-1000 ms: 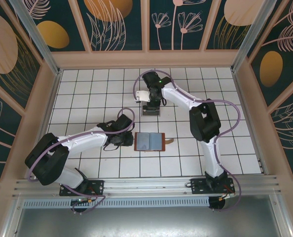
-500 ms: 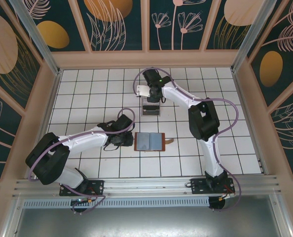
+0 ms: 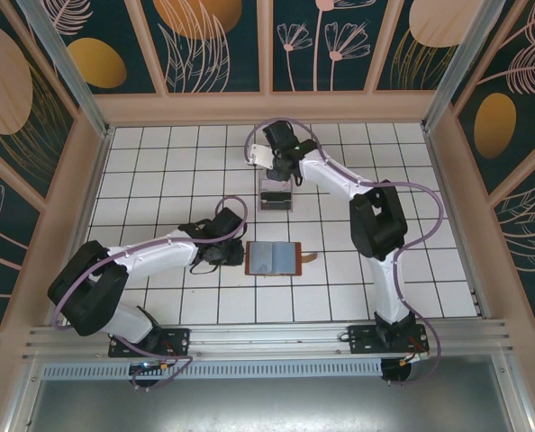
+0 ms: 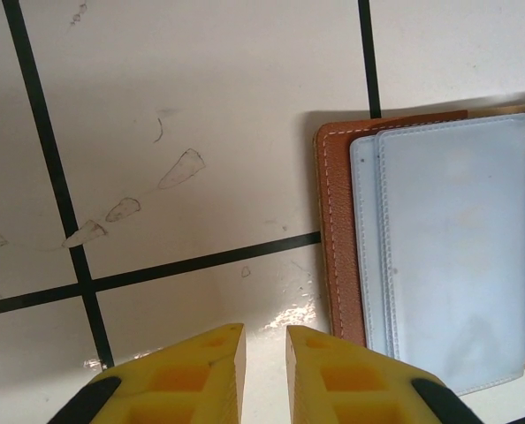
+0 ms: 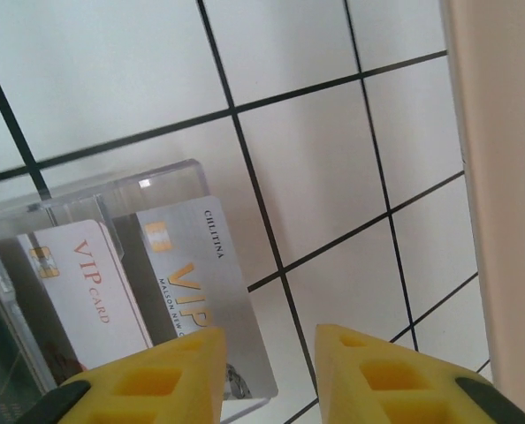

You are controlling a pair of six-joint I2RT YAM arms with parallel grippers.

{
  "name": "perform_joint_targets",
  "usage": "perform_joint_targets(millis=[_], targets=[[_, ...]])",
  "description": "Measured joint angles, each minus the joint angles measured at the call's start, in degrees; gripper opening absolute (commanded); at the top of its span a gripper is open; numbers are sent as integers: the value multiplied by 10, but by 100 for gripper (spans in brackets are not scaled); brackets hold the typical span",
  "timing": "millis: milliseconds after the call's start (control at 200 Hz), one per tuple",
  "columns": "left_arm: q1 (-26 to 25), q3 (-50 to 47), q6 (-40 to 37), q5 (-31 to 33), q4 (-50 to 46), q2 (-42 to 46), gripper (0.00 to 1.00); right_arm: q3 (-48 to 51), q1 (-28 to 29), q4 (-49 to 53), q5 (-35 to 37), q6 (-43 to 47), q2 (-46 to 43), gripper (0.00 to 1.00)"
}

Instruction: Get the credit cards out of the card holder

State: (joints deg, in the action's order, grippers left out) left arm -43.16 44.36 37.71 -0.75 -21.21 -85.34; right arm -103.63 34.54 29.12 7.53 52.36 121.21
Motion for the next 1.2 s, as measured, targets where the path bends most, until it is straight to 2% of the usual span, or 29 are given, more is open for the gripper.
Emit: perform_joint_targets(millis=[280,495,706,891,1196], targets=[[3,7,-1,-9,15,-6,22,106,-3,-62,-44,-185,-107,21],[18,19,-7,-9,19,-6,24,216,-3,-102,-82,-374,-187,16],[37,29,-20,-16,26,-6,25,323,-1,-140,-161,-559,-271,14],[54,40,-35,-25,40,-6,25,371,6,-155,-205,-699,-320,12],[82,41,-40,-46,68,-2,29,396,50,-130,-243,-821,-330,13]])
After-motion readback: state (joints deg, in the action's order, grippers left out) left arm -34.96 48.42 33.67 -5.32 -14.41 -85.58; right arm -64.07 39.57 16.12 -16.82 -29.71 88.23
